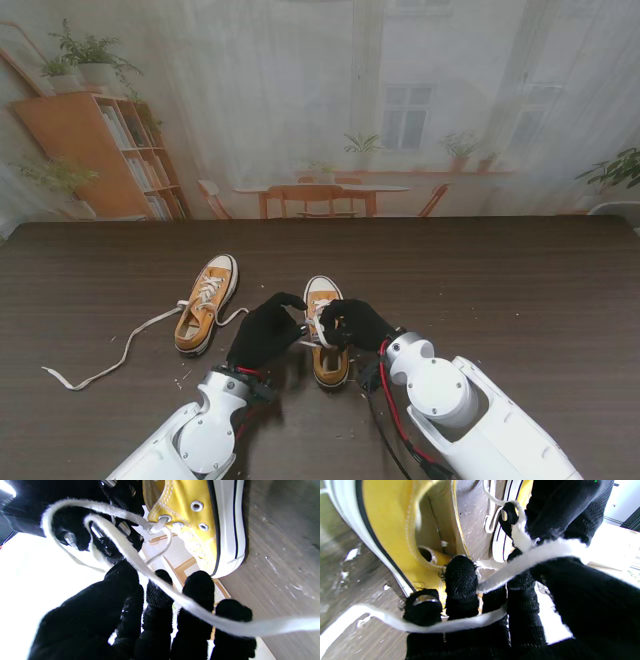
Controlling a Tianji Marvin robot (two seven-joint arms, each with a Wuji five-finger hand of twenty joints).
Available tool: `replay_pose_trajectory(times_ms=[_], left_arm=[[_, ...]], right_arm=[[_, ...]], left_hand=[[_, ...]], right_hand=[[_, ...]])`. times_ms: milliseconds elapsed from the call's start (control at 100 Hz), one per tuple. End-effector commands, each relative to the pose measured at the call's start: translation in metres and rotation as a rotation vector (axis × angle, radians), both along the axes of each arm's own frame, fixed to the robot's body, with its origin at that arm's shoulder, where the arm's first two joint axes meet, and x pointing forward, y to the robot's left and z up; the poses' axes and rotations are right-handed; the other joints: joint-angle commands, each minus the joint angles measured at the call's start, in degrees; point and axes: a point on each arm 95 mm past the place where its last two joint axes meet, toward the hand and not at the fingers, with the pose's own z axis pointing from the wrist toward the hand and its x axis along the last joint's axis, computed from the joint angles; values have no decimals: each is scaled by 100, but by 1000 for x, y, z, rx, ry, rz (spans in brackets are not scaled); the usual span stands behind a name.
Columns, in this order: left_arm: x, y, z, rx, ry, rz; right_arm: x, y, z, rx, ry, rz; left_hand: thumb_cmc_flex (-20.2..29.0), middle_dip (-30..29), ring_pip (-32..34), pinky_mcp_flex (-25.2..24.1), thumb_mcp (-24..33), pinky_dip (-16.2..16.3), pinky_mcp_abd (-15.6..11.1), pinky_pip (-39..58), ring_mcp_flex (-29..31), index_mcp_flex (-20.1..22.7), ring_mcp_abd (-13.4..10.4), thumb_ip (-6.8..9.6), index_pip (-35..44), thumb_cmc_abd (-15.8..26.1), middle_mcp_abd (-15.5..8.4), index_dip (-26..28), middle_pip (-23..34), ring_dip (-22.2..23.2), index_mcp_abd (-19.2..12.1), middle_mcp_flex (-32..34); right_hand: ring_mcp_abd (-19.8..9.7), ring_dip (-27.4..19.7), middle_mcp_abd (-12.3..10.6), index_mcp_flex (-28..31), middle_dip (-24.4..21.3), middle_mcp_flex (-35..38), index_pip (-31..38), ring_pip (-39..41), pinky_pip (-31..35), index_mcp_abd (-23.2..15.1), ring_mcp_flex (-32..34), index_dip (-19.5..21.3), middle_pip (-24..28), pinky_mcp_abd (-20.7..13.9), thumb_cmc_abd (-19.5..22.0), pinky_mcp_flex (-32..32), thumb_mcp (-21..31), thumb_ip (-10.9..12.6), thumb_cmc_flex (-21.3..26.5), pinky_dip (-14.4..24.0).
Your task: Tie the shoelaces into a bow on the shoes
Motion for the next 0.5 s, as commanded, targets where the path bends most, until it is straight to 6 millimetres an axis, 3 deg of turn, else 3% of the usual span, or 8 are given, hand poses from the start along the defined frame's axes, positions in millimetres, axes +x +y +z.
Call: replay_pose_trajectory(times_ms=[0,50,120,200,220,320,490], left_arm=[[-3,-3,3,-18,2,-20],[-3,-2,4,-18,-1,-21],[-5,0,4,-6,2,-35],[-5,1,4,18,4,-49],[-5,1,3,23,5,-51],[-5,3,1,67,1,-69],[-4,3,-2,91,-21,-73]], right_arm=[[-2,1,0,-2,8,15],[-2,1,0,-1,8,15],[-2,1,0,-3,7,16],[-2,1,0,-3,6,16],[-1,2,0,-3,6,16],[-1,2,0,-2,6,16],[-1,3,1,0,3,17]], left_hand=[[-82,97,17,-32,100,94,84,2,-72,-267,-71,-31,626,-282,-230,526,170,163,-439,-87],[-78,59,26,-14,122,94,46,21,-37,-306,-92,-29,1403,-374,-256,1181,208,155,-584,-76],[-84,-31,27,8,153,76,33,47,14,-89,-107,-34,1596,-479,-253,2072,236,125,-741,-15],[-124,-77,20,54,162,58,26,41,54,36,-133,-30,1624,-529,-220,2200,193,117,-810,59],[-162,-96,17,94,142,48,34,44,92,103,-163,-42,1565,-563,-317,2115,157,111,-820,122],[-304,-128,-8,241,-98,-52,63,12,200,414,-253,-107,1262,-675,-354,1383,21,86,-924,298],[-361,-341,-32,550,-773,-334,211,24,488,1416,-253,-124,1019,-815,-343,104,-18,28,-1203,718]], right_hand=[[32,95,-57,-56,7,11,6,-10,171,-498,17,99,-13,-3,100,-15,72,94,45,10],[32,95,-59,-58,7,10,5,-10,171,-494,17,97,-14,-3,101,-15,69,94,42,10],[32,95,-64,-59,7,9,6,-10,171,-504,18,96,-15,-3,101,-15,73,96,51,10],[30,96,-58,-52,8,13,9,-9,171,-507,19,96,-12,-3,100,-15,71,94,50,10],[29,96,-58,-52,8,13,9,-10,171,-507,18,95,-13,-3,101,-15,69,93,46,10],[29,96,-56,-53,7,13,9,-9,172,-507,19,93,-15,-4,100,-14,70,93,50,10],[25,96,-59,-56,5,10,9,-10,174,-507,19,90,-17,-6,105,-13,62,88,49,10]])
